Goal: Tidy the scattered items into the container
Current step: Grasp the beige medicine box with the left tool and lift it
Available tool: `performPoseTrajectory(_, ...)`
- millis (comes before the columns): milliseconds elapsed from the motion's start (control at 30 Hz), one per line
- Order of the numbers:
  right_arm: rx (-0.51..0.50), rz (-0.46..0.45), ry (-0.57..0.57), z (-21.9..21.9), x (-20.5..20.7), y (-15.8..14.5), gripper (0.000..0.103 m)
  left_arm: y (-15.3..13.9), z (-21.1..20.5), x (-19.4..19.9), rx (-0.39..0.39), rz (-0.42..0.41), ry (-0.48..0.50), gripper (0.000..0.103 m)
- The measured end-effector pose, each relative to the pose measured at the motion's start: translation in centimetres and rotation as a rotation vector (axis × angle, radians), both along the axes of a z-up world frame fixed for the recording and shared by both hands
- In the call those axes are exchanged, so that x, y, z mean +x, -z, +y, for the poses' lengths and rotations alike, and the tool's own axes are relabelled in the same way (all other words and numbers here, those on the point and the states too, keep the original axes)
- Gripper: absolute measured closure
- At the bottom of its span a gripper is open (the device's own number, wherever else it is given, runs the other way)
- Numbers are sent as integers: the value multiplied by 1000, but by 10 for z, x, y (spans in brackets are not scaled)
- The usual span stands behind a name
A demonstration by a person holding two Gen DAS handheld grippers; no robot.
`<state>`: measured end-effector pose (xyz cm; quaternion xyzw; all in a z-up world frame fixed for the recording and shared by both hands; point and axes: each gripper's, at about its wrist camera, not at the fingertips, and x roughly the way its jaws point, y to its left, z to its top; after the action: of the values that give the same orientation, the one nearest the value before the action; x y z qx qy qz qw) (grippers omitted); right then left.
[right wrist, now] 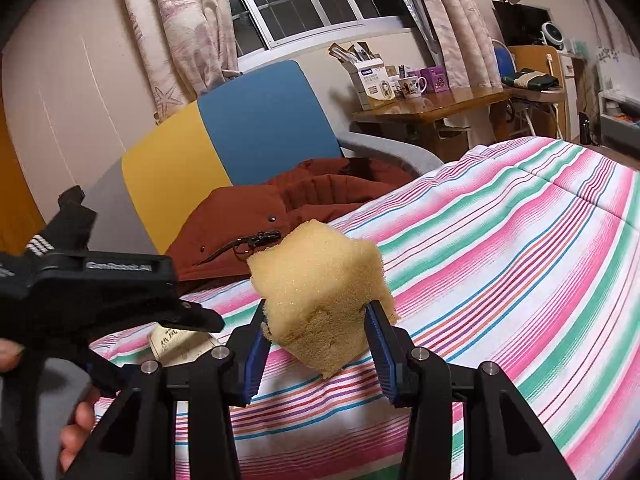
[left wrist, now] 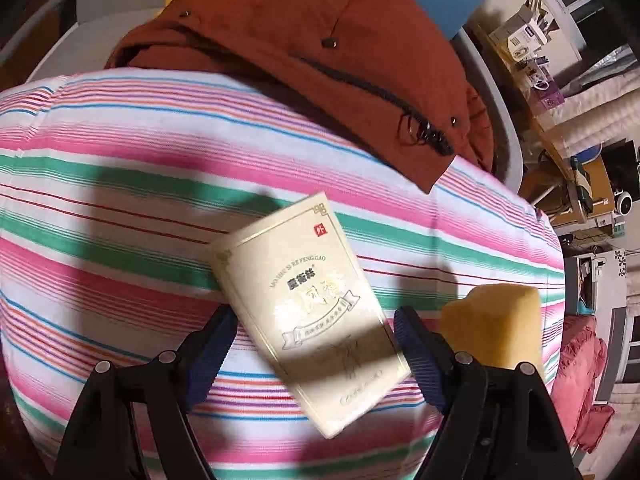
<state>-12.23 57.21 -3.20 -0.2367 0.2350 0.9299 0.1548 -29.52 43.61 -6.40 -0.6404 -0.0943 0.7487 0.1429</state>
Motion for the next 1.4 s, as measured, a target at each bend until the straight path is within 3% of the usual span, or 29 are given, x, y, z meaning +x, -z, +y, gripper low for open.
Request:
performPoseTrajectory(200,-13,-7,10,3,0,2,57,-3,-5,13,-5,63,62,30)
performPoseTrajectory(533,-10,-18,-34,-2,-5,5,57,-5,-24,35,-57,147,166,31)
performPoseTrajectory(600,-5,-24,-44,-4,-7,5,56,-7,-28,40,-75,187,190,43)
performPoseTrajectory(800,-16,-40,-54,-4,-11,9,56,-8,-36,61,-123,320,282,48)
performPoseTrajectory(1000,-5,-50,-70,-7,-14,11,56,-10,-52,73,-95,372,290,49)
performPoseTrajectory(1400,-41,-29,-87,-3,-13,15,56,-5,-75,117,-196,494,290,50)
